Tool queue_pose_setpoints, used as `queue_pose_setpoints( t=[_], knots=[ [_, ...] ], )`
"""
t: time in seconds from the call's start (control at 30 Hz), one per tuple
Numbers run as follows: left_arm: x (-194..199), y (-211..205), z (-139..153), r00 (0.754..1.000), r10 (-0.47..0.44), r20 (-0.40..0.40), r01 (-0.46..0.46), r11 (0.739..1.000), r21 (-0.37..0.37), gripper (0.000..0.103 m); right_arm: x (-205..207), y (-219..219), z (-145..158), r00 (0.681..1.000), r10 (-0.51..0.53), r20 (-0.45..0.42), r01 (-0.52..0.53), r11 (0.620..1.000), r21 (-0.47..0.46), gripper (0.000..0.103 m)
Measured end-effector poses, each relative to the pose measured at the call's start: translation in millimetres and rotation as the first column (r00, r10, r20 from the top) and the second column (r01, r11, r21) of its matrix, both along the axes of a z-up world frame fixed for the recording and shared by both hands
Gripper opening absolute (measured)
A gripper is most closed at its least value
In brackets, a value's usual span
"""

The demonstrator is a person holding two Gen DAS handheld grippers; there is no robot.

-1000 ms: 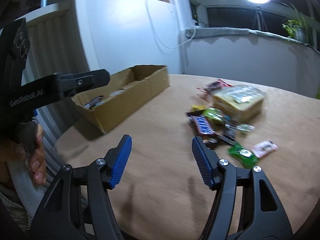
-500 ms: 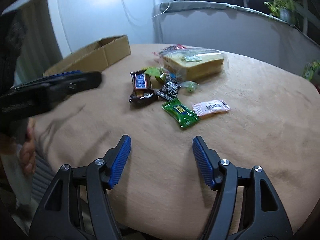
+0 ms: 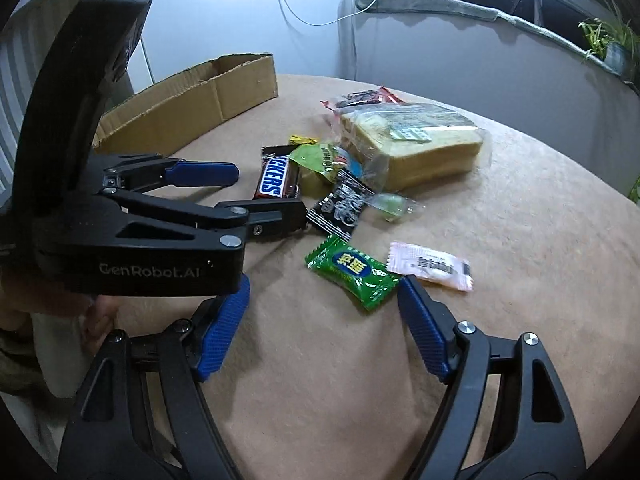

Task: Organize snacks
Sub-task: 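Grasp another Snickers bar with the left gripper while the right gripper grasps the green candy, then carry the Snickers bar and green candy into the box and release both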

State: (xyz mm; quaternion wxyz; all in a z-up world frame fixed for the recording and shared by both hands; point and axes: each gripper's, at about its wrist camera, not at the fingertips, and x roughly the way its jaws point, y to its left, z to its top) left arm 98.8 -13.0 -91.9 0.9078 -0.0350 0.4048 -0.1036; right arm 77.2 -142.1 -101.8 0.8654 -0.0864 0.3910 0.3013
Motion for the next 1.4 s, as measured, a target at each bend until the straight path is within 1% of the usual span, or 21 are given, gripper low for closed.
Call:
queue_pose_setpoints(
  t=[0.1,0.17,0.2,0.27,0.33,0.43,0.47,0.5,0.53,0.57,0.6,0.63,0.67,0.7,0.73,0.77,0.87,0.97,1.13,1.3,1.4],
  knots=[
    [-1,12,0,1.000,0.024,-0.002,-0.025,1.000,-0.010,0.077,-3,5,0,1.000,0.030,-0.003,-0.030,1.000,0.011,0.080],
    [-5,26,1,0.999,0.053,-0.001,-0.053,0.998,-0.025,0.077,-10,9,0,0.997,0.078,-0.012,-0.077,0.996,0.038,0.079],
    [-5,29,1,0.998,0.065,-0.003,-0.066,0.998,-0.023,0.077,-13,11,0,0.995,0.095,-0.011,-0.094,0.995,0.044,0.077],
    [-7,39,4,0.995,0.098,-0.004,-0.098,0.995,-0.026,0.077,-13,9,1,0.997,0.073,0.015,-0.074,0.997,0.030,0.073],
    [-6,41,8,0.995,0.104,-0.007,-0.104,0.993,-0.046,0.077,-5,5,2,0.999,0.031,0.023,-0.031,0.999,0.021,0.073],
    [0,31,11,0.997,0.071,-0.006,-0.071,0.995,-0.063,0.077,4,12,0,0.999,0.043,0.017,-0.043,0.999,-0.026,0.072],
    [4,26,12,0.998,0.055,-0.004,-0.055,0.996,-0.063,0.077,5,17,-1,0.998,0.053,0.021,-0.052,0.997,-0.048,0.067],
    [8,20,11,0.999,0.039,-0.009,-0.039,0.998,-0.057,0.077,7,18,-1,0.998,0.055,0.021,-0.054,0.997,-0.054,0.058],
    [12,12,8,1.000,0.021,-0.018,-0.022,0.998,-0.051,0.077,8,20,-1,0.998,0.055,0.021,-0.054,0.997,-0.058,0.052],
    [16,8,5,1.000,0.011,-0.028,-0.012,0.999,-0.046,0.077,8,22,0,0.998,0.057,0.024,-0.056,0.997,-0.060,0.037],
    [18,7,3,0.999,0.006,-0.036,-0.008,0.999,-0.043,0.076,8,22,-1,0.998,0.061,0.023,-0.060,0.996,-0.059,0.028],
    [18,5,3,0.999,0.005,-0.034,-0.006,0.999,-0.035,0.065,6,22,-1,0.998,0.065,0.022,-0.064,0.996,-0.057,0.027],
    [16,5,2,1.000,0.010,-0.027,-0.011,1.000,-0.023,0.051,5,21,-1,0.998,0.065,0.022,-0.063,0.996,-0.056,0.027],
    [15,6,2,1.000,0.009,-0.025,-0.010,1.000,-0.023,0.046,3,20,-1,0.998,0.064,0.022,-0.063,0.997,-0.054,0.026],
    [14,8,3,1.000,0.010,-0.023,-0.011,1.000,-0.027,0.033,1,19,-1,0.998,0.063,0.022,-0.062,0.997,-0.051,0.026],
    [13,9,3,1.000,0.011,-0.023,-0.012,1.000,-0.021,0.029,-1,18,-1,0.998,0.060,0.022,-0.059,0.997,-0.043,0.026],
    [8,14,2,1.000,-0.001,-0.014,0.000,0.999,-0.032,0.028,-6,12,-2,0.999,0.039,0.019,-0.039,0.999,-0.002,0.026],
    [2,17,2,1.000,-0.006,-0.004,0.005,0.999,-0.043,0.027,-12,2,-1,1.000,0.003,0.014,-0.004,0.998,0.057,0.025],
    [-14,31,6,1.000,0.018,0.005,-0.018,0.997,-0.077,0.027,-17,-10,2,0.999,-0.045,0.012,0.043,0.989,0.138,0.025],
    [-30,46,16,0.998,0.048,0.052,-0.042,0.993,-0.108,0.027,-18,-24,12,0.994,-0.104,0.028,0.096,0.972,0.214,0.025],
    [-38,48,25,0.995,0.052,0.090,-0.042,0.994,-0.103,0.027,-18,-31,22,0.988,-0.143,0.053,0.127,0.962,0.241,0.025]
  ],
)
